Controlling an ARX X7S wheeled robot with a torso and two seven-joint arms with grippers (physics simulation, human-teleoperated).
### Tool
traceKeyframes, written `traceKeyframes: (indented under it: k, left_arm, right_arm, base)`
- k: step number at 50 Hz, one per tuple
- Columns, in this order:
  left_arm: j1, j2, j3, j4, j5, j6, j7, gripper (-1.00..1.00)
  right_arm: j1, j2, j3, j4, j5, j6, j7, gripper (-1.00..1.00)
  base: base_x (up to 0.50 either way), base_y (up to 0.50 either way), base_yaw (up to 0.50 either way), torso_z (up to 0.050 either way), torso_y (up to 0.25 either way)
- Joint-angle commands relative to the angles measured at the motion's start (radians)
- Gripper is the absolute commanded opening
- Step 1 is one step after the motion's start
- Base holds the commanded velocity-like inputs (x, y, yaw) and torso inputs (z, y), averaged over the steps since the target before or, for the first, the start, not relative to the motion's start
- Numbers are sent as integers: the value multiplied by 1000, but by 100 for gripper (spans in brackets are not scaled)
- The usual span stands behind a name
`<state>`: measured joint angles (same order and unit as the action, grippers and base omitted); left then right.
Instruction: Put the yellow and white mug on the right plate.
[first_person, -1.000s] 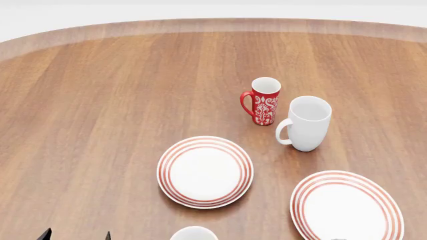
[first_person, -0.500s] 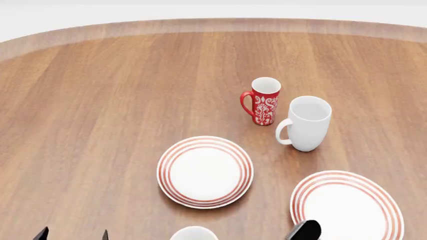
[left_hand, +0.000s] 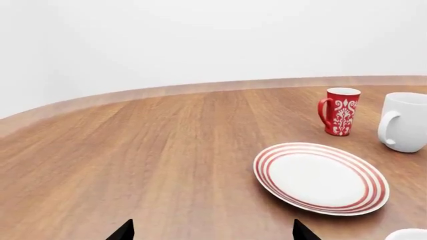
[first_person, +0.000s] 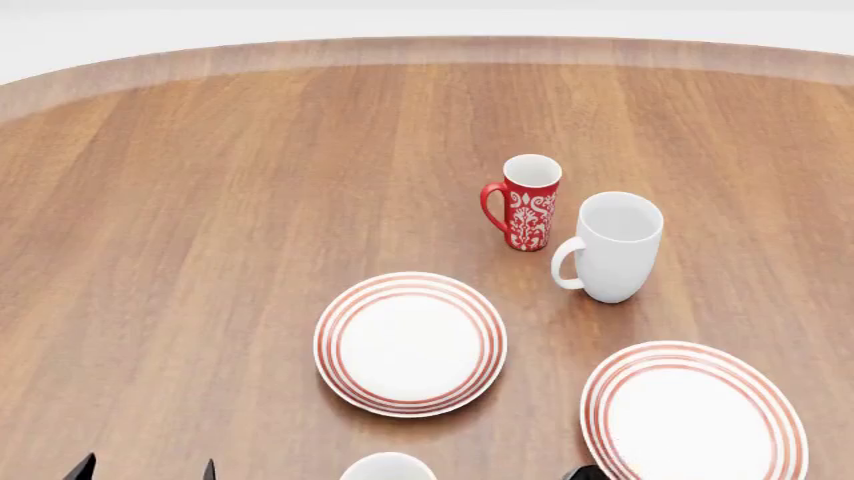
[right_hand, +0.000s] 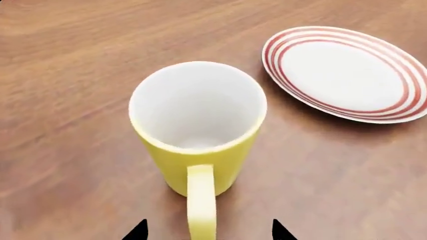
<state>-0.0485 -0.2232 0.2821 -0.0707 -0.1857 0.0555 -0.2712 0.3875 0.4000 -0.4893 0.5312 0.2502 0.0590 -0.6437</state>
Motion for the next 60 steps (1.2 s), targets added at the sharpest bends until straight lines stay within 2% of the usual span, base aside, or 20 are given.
traceKeyframes:
  k: [1,21,39,50,60]
  left_arm:
    - [0,-3,4,1,-4,0,-4,100]
    - [-5,-8,12,-4,-11,3,-6,100]
    - [-5,-15,15,1,-19,3,-13,100]
    - [-4,-18,20,2,-21,3,-17,100]
    - [-3,-22,22,8,-24,2,-23,100]
  right_arm:
    - [50,-37,-5,120,-22,-52,9,-100]
    - [29,-18,-14,66,-30,-46,24,-100]
    - [-14,81,33,-194,20,57,57,-100]
    - [-44,155,129,-340,88,109,118,-100]
    - [-62,187,228,-347,147,118,178,-100]
  base:
    - [0,0,0,0,0]
    - [0,0,0,0,0]
    - [0,0,0,0,0]
    - [0,0,0,0,0]
    - [0,0,0,0,0]
